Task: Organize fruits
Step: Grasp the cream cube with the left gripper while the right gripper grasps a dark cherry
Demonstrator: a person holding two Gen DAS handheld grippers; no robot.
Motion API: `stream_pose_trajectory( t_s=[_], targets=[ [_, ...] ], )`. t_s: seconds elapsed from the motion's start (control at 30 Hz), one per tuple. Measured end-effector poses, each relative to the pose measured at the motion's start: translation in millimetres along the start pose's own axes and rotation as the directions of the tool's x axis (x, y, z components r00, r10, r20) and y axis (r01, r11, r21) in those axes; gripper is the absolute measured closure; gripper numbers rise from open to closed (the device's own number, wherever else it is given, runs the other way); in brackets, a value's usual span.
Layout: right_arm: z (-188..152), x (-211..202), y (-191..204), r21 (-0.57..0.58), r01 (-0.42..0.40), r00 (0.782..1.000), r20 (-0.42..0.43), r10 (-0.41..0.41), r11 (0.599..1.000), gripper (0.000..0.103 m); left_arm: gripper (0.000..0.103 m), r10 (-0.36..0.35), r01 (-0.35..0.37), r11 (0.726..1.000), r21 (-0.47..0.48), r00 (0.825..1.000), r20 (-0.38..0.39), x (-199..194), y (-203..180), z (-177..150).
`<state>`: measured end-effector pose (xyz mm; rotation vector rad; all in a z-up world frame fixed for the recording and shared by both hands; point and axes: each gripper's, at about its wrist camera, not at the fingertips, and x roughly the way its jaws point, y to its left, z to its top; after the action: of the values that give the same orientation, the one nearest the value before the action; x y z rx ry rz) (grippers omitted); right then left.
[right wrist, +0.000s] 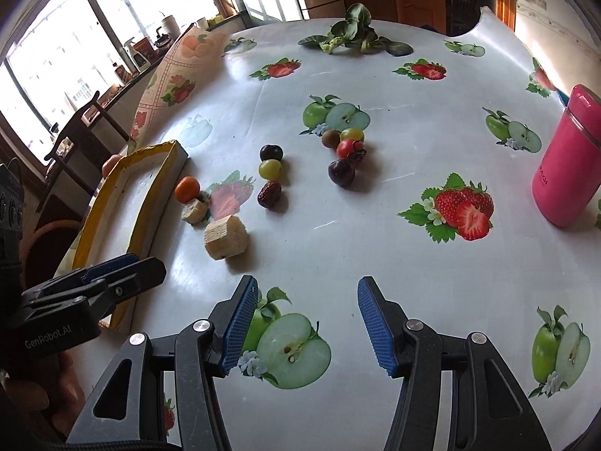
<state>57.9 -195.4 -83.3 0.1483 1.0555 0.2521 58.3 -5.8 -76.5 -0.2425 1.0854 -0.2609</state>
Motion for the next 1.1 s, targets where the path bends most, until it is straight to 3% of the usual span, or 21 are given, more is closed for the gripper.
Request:
stream_pose_trajectory(
  t_s=[0.33, 0.5, 0.63, 0.67, 0.73, 1.1],
  targets=[
    [45.5, 50.7, -24.3, 0.048, 0.034, 0.999, 0.003, -0.034, 0.998, 0.054, 0.044, 0.060, -0.061, 0.998, -0.012, 0.997, -0.051, 57.1, -0.1, 19.4],
    [62.0, 78.9, -28.6, 0.047, 0.043, 0.999, -0.008, -0.042, 0.998, 0.058, 0.067, 0.068, -0.070, 0.997, -0.021, 0.995, -0.077, 73.4, 7.9, 17.8],
    [71.4, 94.5, -28.9, 0.039, 0.054, 0.999, -0.001, -0.054, 0.998, 0.061, 0.068, 0.066, -0.067, 0.998, -0.011, 0.996, -0.061, 71.7, 9.4, 18.3],
    [73.9, 96.8, -27.3, 0.029, 0.060, 0.998, 0.005, -0.060, 0.998, 0.062, 0.068, 0.064, -0.064, 0.998, -0.010, 0.996, -0.061, 71.2, 9.8, 18.2],
    [77.4, 100.6, -24.0, 0.011, 0.061, 0.998, 0.005, -0.061, 0.998, 0.079, 0.068, 0.061, -0.061, 0.998, -0.013, 0.996, -0.062, 70.2, 11.0, 18.3],
    [46.7, 49.5, -4.3, 0.013, 0.009, 1.000, 0.029, -0.010, 1.000, 0.079, 0.068, 0.076, -0.077, 0.997, -0.012, 0.996, -0.040, 37.5, 17.0, 8.3]
  ],
)
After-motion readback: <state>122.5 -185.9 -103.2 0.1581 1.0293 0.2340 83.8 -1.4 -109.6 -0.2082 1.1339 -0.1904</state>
